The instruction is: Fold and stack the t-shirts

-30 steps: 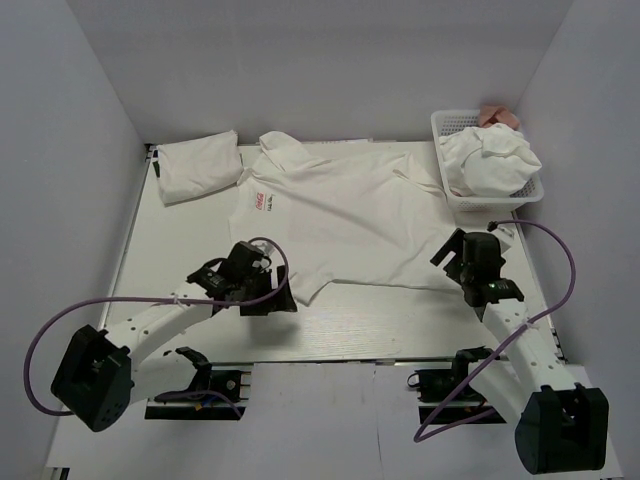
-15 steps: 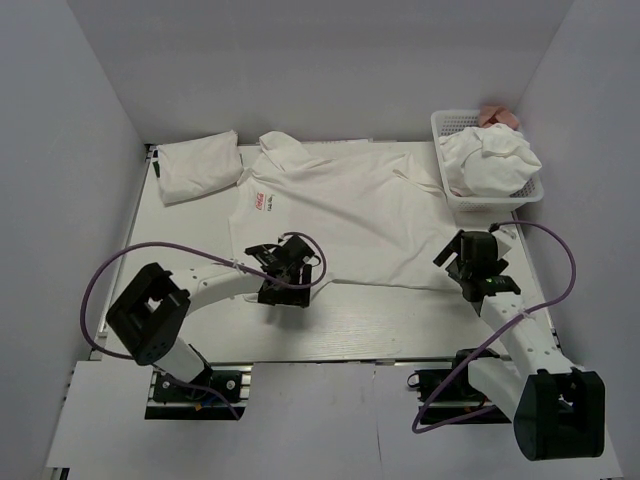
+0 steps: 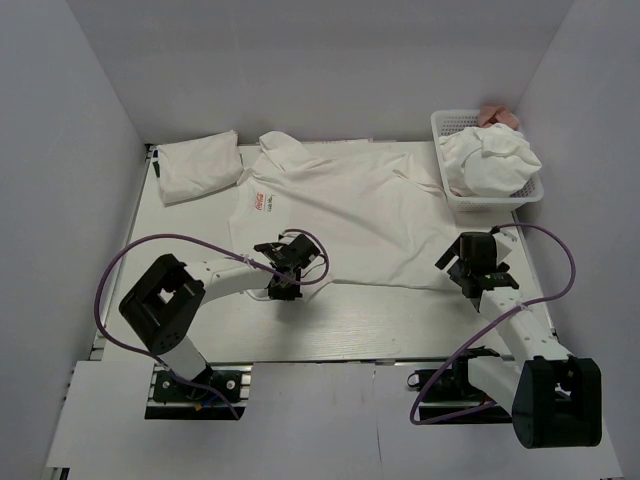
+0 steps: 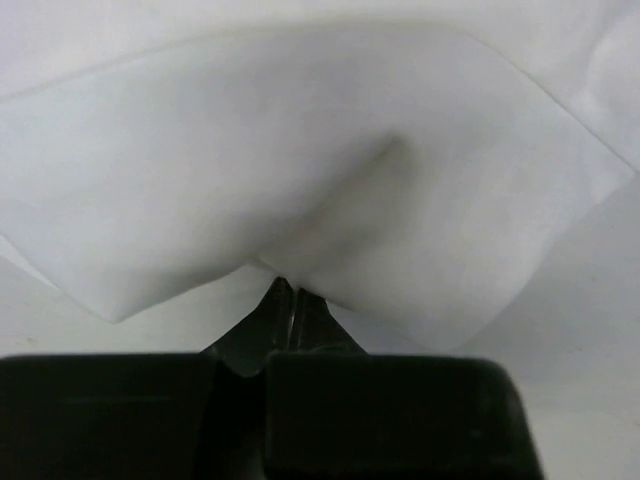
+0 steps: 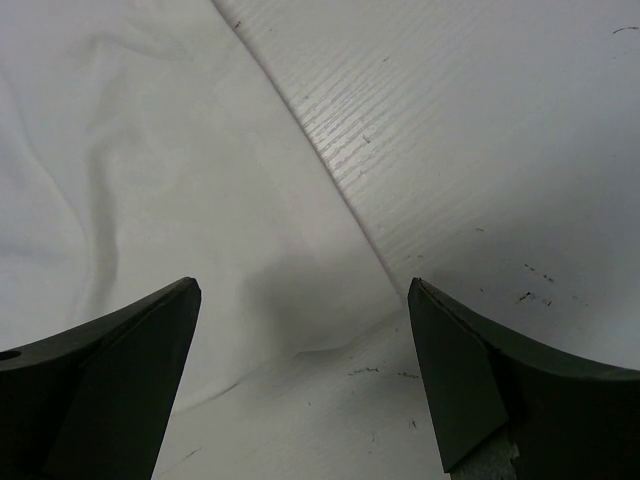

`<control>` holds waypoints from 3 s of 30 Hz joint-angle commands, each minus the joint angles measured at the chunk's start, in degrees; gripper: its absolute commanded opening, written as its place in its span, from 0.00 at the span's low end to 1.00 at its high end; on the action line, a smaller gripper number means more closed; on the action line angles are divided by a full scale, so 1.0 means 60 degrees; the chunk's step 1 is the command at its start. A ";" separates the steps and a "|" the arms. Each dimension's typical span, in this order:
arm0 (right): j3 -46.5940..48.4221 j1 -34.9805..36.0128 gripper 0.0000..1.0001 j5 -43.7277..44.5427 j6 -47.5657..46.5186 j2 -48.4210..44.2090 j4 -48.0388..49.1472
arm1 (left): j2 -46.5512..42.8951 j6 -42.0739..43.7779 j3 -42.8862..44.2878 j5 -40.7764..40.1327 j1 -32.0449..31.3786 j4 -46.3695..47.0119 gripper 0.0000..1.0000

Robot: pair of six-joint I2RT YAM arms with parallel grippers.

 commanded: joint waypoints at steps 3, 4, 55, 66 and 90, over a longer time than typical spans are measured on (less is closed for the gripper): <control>0.0096 -0.0122 0.90 0.0184 0.0158 0.0046 -0.0120 | 0.0023 -0.0403 0.0180 -0.1570 0.0093 -0.0512 0.00; 0.0096 -0.0122 0.90 0.0241 0.0158 0.0002 -0.0150 | -0.0080 -0.0403 0.0296 -0.1803 0.0093 -0.0601 0.00; 1.0025 -0.0634 0.00 -0.1426 -0.2507 -0.2328 -0.4278 | -0.7435 0.4897 0.7706 -0.1324 0.0063 0.2271 0.00; 1.2854 -0.0591 0.00 -0.2293 -0.2962 -0.2985 -0.4310 | -0.6044 0.5940 1.2907 0.0507 0.0063 0.1918 0.00; 0.6057 -0.0488 0.00 -0.4561 -0.2652 0.4749 0.1548 | 0.2109 0.5766 0.8336 -0.5394 0.3619 0.4997 0.00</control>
